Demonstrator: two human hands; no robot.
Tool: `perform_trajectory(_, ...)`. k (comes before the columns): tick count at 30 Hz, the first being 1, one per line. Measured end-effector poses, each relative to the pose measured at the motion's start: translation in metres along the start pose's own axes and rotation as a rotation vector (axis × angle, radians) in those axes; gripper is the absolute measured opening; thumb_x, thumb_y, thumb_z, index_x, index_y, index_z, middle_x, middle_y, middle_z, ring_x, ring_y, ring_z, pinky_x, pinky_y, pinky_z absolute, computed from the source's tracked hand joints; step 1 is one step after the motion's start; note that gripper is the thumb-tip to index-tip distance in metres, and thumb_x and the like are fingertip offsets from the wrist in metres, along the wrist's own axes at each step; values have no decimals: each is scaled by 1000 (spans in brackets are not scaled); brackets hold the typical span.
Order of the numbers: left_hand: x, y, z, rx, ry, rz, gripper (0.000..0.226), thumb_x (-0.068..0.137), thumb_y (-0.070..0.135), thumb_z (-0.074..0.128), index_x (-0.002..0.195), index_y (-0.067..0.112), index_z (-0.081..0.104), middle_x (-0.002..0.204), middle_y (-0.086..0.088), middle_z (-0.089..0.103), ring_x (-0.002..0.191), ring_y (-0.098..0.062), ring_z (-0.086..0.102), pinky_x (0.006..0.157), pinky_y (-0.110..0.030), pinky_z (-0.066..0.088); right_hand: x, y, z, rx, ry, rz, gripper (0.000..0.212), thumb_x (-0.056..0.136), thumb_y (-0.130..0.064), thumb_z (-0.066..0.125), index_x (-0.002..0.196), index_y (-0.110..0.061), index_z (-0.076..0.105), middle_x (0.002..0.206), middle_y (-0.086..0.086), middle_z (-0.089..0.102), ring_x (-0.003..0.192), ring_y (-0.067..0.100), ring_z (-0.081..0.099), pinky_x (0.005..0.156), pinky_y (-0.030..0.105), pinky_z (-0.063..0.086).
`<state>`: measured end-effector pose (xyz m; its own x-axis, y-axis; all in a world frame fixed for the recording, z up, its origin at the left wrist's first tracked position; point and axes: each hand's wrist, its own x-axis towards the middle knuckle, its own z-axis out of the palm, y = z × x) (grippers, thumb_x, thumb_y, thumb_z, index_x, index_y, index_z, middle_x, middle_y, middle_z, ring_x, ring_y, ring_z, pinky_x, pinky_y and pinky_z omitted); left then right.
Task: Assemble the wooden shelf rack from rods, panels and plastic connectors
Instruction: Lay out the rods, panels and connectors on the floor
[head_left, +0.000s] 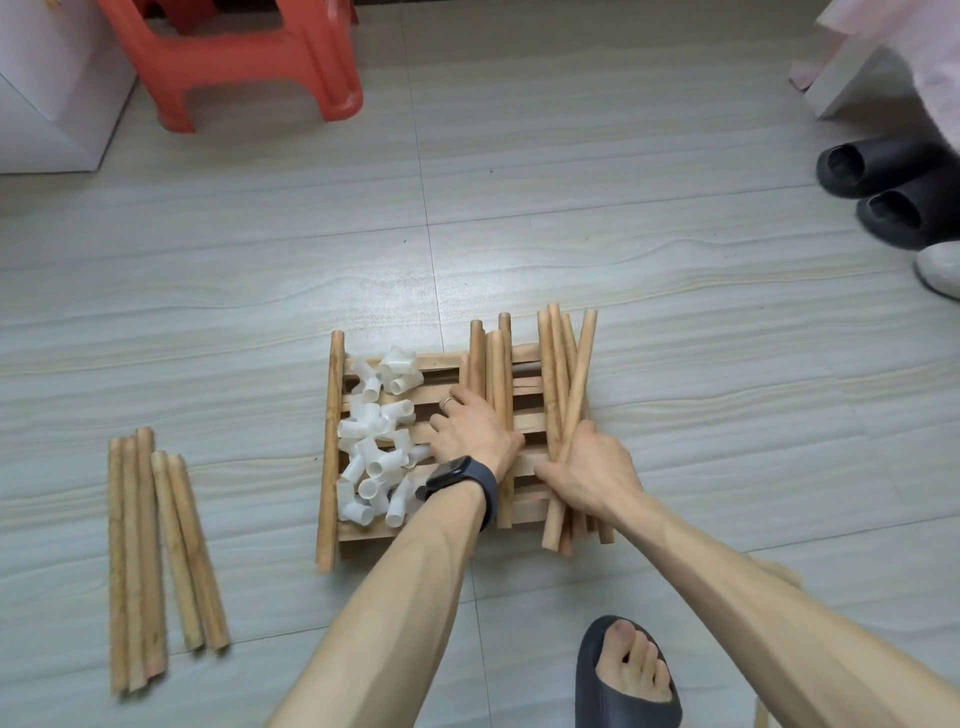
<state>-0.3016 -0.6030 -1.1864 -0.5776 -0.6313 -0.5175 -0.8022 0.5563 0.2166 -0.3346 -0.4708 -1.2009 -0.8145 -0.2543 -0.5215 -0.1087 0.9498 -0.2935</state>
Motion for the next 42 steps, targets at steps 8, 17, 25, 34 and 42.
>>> perform_trajectory(8, 18, -16, -20, -255, -51, 78, 41, 93, 29, 63, 124, 4, 50, 118, -15, 64, 106, -34, 64, 90, -44, 55, 0, -3, -12, 203, 46, 28, 45, 77, -41, 66, 106, -9, 52, 102, 10, 66, 100, 34, 61, 72, 33, 42)
perform_trajectory(17, 18, -68, -108, -677, 25, 212, 22, 91, 18, 61, 109, 11, 49, 90, -11, 62, 46, -16, 67, 42, -24, 51, -34, -72, -32, 132, -60, -200, 45, 73, -48, 66, 106, -20, 55, 97, 0, 70, 91, 23, 67, 78, 38, 57)
perform_trajectory(25, 20, -262, -142, -888, 240, -148, 31, 90, 11, 63, 116, 16, 48, 94, -8, 61, 52, -16, 65, 45, -27, 52, -78, -190, 16, -13, -346, -442, 43, 67, -49, 67, 96, -22, 54, 85, 0, 69, 77, 20, 67, 66, 35, 58)
perform_trajectory(34, -3, -452, -86, -912, 134, -556, 15, 98, 7, 57, 109, 11, 49, 102, -11, 56, 84, -31, 72, 71, -47, 60, -126, -295, 199, 37, -592, -473, 48, 82, -38, 65, 117, -7, 53, 114, 16, 67, 109, 38, 63, 83, 36, 52)
perform_trajectory(42, 3, -479, -62, -956, 60, -608, 16, 102, 6, 47, 118, 6, 52, 99, -12, 63, 81, -27, 64, 73, -40, 57, -134, -308, 248, 121, -737, -540, 68, 94, -31, 56, 157, -24, 30, 147, 17, 44, 132, 36, 50, 110, 39, 42)
